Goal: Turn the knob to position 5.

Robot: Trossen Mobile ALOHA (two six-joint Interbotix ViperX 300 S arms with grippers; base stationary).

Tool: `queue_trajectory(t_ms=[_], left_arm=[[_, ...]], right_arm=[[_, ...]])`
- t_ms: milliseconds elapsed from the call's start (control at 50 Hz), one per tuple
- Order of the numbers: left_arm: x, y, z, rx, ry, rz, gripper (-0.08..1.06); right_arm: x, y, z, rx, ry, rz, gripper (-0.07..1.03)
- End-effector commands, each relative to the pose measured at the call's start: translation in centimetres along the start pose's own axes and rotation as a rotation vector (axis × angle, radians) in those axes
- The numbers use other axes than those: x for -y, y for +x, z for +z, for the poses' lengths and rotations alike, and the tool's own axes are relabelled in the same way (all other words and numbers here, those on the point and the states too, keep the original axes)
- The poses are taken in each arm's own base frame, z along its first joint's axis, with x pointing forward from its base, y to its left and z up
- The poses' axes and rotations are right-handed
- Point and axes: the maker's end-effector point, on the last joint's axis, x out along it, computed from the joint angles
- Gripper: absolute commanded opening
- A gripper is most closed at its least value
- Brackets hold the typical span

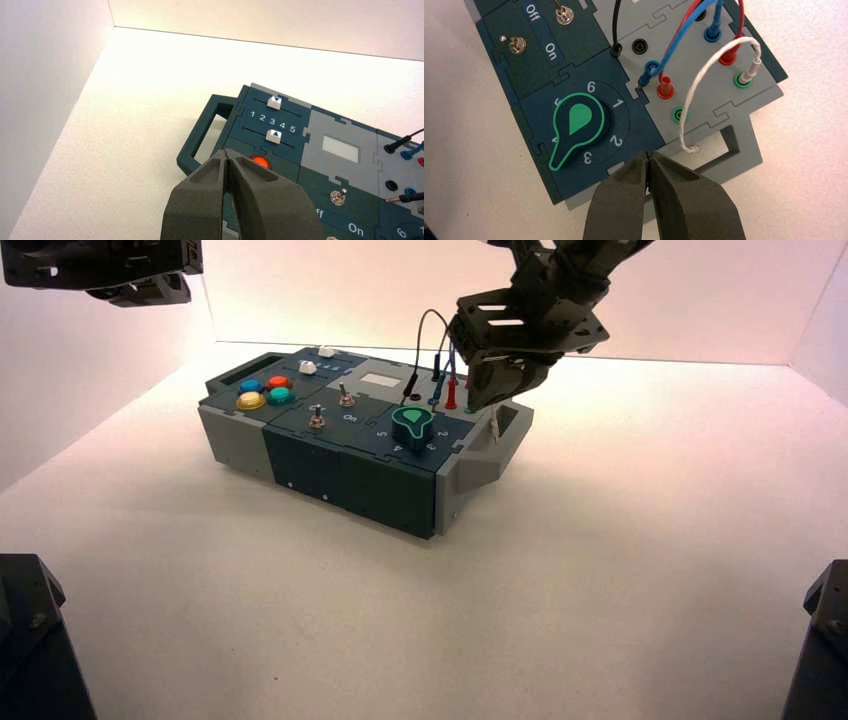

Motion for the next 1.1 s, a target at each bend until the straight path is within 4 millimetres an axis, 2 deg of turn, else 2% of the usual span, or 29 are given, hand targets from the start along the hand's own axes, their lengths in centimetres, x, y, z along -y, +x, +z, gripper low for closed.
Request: queue_trajectory(t_ms=[20,220,760,1100], left_arm=[[0.1,-0.1,0.9,0.031,0.005,-0.002,-0.03],[0.1,-0.1,0.9,0.03,0.004,-0.002,-0.03],[0.1,-0.1,0.9,0.031,0.007,-0.002,-0.03],[0.1,-0.1,0.9,0.029,0.005,-0.002,-0.03]], right_arm=[[-1.2,-0.1,1.3,0.028,-0.012,0.019,-0.02],[-3.1,0.3,1.5,0.02,-0.034,0.05,-0.02],[-3.8,0.8,1.4,-0.031,-0.037,0.068,-0.02],[-5.2,1.6,2.6,-0.041,-0.062,0.088,-0.02]])
